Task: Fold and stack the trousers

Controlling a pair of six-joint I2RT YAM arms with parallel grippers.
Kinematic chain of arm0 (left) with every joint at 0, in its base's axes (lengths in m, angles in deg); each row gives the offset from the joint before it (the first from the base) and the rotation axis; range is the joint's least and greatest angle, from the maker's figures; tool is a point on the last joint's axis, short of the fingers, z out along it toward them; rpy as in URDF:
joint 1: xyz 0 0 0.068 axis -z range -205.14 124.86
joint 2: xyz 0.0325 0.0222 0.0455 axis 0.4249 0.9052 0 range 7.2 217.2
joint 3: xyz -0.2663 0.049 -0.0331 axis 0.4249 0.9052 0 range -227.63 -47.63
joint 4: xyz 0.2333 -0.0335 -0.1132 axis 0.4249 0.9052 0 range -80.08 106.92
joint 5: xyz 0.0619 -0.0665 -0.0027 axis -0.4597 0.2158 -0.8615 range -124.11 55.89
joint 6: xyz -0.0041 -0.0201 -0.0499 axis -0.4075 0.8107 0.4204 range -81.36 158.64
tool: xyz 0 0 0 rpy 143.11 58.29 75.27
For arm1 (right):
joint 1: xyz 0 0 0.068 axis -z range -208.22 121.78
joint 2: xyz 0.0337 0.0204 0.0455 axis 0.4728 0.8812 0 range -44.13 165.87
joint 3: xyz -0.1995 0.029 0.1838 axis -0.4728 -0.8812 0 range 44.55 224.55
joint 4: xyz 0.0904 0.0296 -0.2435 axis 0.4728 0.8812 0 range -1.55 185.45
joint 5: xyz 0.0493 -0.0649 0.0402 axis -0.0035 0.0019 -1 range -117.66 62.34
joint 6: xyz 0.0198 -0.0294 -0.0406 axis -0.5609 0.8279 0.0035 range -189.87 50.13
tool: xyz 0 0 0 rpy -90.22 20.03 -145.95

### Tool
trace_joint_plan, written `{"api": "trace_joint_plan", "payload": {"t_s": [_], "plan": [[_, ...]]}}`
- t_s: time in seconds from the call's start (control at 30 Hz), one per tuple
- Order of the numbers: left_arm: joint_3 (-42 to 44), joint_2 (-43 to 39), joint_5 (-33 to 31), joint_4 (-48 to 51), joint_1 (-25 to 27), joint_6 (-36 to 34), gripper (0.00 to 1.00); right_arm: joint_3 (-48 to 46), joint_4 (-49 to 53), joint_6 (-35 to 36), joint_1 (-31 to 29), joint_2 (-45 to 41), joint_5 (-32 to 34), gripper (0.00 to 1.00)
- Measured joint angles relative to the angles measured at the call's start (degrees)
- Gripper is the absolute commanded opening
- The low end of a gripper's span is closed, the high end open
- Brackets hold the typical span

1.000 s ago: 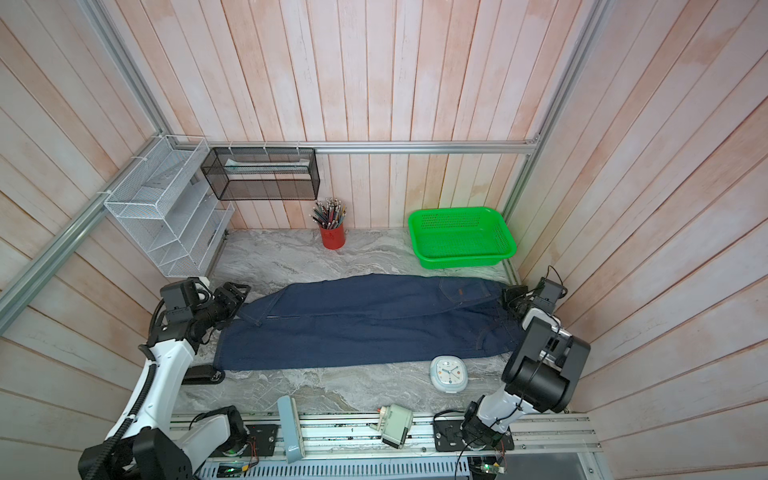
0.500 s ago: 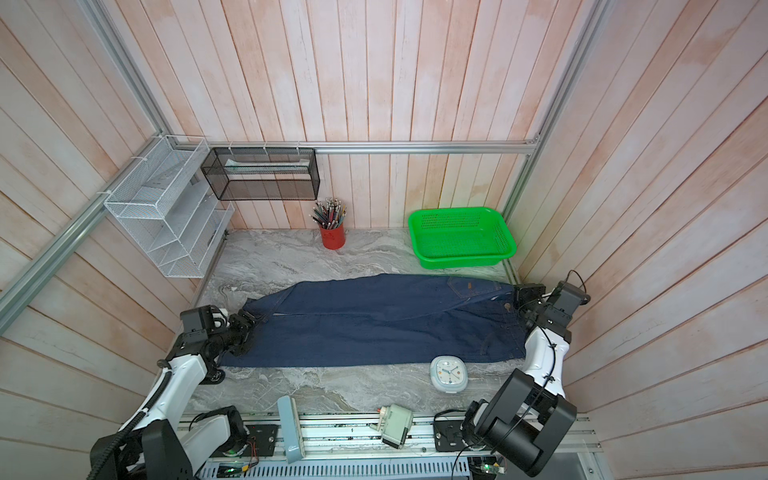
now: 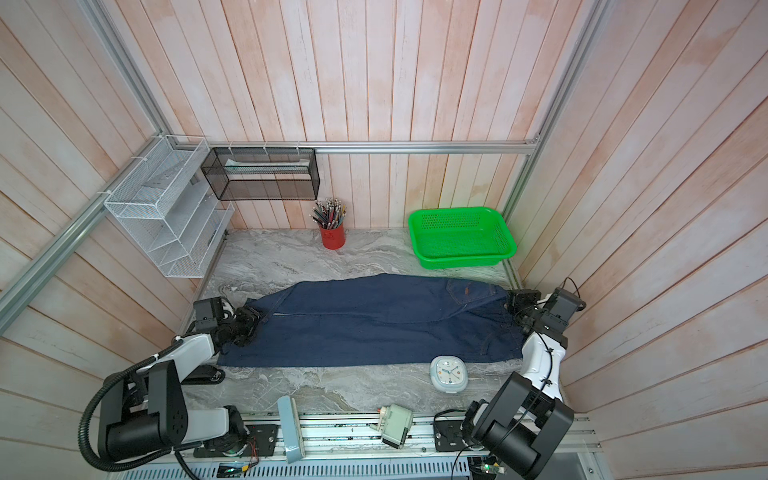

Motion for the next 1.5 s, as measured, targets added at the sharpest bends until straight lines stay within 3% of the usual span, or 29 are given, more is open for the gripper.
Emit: {"api": "trace_joint_plan", "payload": {"t_s": [0.23,0.4,0.57,0.83,1.1,1.27,1.3,1.37,1.5], "plan": [[-4.81,9.7,-2.32,-5.09,1.84,-1.46,0.46,0.0,-0.5,-0.04,0.0,0.63,-0.33,0.0],[-7.98,13.94,-3.23,-6.8,1.9,-2.4,0.16,0.0,-0.66,-0.04,0.02,0.87,-0.33,0.0],[-9.79,12.72,-3.43,-5.11,1.9,-3.1,0.0,0.0,-0.66,-0.04,0.07,1.22,-0.33,0.0],[-22.29,6.14,-2.95,0.0,1.9,-1.81,0.0,0.07,-0.68,-0.09,0.07,1.42,-0.35,0.0],[-36.63,14.91,-2.86,2.73,1.9,1.64,0.0,0.09,-0.7,-1.18,0.04,1.86,-1.07,0.0],[-42.07,26.71,-1.53,4.46,2.16,4.0,0.14,0.39,-0.68,-1.36,-0.04,1.88,-1.31,0.0],[-42.77,28.46,-1.38,4.7,2.29,4.39,0.21,0.42,-0.68,-1.36,-0.15,1.88,-1.31,0.0],[-43.85,31.58,-1.2,5.4,2.51,4.9,0.46,0.48,-0.68,-1.38,-0.46,1.92,-1.33,0.0],[-44.28,32.68,-1.49,6.95,2.56,5.22,0.65,0.63,-0.7,-1.55,-1.18,1.95,-1.31,0.0]]}}
